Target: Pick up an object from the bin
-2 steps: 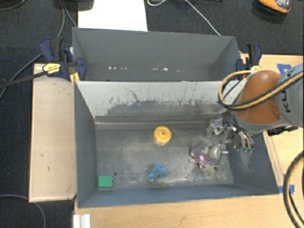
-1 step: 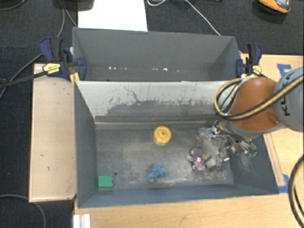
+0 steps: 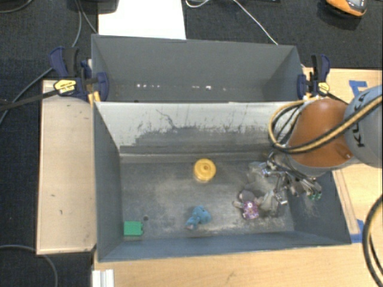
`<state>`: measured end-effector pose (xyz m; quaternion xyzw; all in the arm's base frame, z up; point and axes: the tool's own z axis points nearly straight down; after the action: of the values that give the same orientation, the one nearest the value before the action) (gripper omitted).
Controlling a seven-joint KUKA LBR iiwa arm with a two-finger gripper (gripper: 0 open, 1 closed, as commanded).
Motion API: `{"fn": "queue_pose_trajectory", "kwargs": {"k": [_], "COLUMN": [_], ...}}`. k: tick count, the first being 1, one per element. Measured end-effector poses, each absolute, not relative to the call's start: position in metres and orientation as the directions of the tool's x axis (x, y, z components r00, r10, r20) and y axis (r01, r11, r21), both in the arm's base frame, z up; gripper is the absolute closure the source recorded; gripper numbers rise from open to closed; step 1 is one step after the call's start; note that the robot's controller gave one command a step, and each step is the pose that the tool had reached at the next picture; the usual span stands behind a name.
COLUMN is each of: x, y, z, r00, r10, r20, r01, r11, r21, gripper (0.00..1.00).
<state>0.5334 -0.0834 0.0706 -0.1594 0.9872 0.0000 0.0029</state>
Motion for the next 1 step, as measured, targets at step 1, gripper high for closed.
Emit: {"fn": "queue_pose_trajectory", "kwargs": {"k": [1], "x": [0.5348], "y": [-0.0384], "z": [0.0705], "r00": [-0.977], "r10": [-0.215], "r20": [-0.003], "r01": [-0.215], "r11": [0.977], "r21": [0.000], "gripper": [1.00]}}
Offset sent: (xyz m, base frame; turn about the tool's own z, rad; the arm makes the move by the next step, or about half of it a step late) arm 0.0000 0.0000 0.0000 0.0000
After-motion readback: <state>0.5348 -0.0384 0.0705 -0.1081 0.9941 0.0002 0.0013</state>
